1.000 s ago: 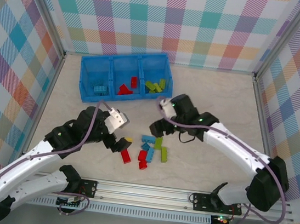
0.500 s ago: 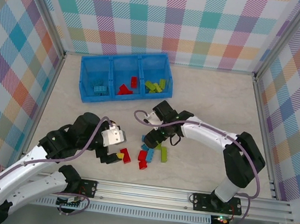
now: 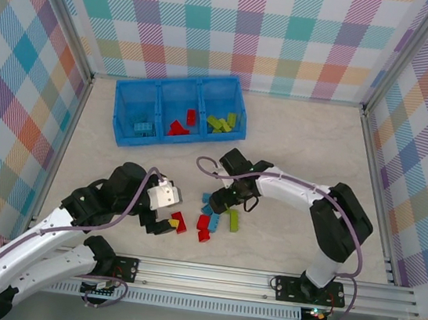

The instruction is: Sort the legos into containers by color

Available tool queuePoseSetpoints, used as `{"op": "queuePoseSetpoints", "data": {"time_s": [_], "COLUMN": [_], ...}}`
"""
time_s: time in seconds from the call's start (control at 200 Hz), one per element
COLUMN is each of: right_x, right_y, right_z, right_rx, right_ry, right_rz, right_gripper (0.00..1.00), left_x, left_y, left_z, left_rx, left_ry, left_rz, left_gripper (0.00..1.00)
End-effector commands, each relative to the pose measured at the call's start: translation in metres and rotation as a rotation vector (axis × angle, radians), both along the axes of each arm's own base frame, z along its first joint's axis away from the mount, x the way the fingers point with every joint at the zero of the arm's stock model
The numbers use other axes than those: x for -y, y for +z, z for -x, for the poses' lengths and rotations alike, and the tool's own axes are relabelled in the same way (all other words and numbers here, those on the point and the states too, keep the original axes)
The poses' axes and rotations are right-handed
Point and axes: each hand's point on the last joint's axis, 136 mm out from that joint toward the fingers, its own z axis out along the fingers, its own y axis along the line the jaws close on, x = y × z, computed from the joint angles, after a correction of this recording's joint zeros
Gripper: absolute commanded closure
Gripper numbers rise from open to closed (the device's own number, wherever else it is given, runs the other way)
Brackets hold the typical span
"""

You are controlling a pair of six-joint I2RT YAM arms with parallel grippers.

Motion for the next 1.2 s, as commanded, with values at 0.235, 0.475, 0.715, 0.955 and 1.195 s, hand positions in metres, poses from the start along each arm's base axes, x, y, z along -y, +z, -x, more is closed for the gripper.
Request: {"op": "queuePoseSetpoints", "data": {"time_s": [0.235, 0.475, 0.715, 0.955, 1.195], "right_x": [0.017, 0.031, 0.048, 0.024, -0.034], "right_y": [-0.029, -0.036, -0.034, 0.016, 0.146], "right_z": [-0.005, -0.003, -0.01, -0.035, -0.132], "right_rx": [-0.004, -0.004, 0.024, 0.114, 0.457], "right_ry": [-0.156, -0.203, -0.284, -0.314, -0.26], "right_rz": [0.087, 0.141, 0.183, -0.042, -0.304], "right_gripper": [0.27, 0.37, 0.55, 0.75, 0.82], "left_x": [0.007, 0.007, 0.007, 0.01, 0.012], "left_y": [0.0, -0.001, -0.003, -0.001, 0.01], "left_z": [0.004, 0.003, 0.003, 0.011, 0.012], "left_rx": [0.006, 0.005, 0.004, 0.025, 0.086], "left_ry": [-0.037, -0.035, -0.035, -0.094, -0.116], "left_rz": [0.025, 0.024, 0.023, 0.037, 0.087], "left_gripper": [0.0, 0.0, 0.0, 0.0, 0.0]}}
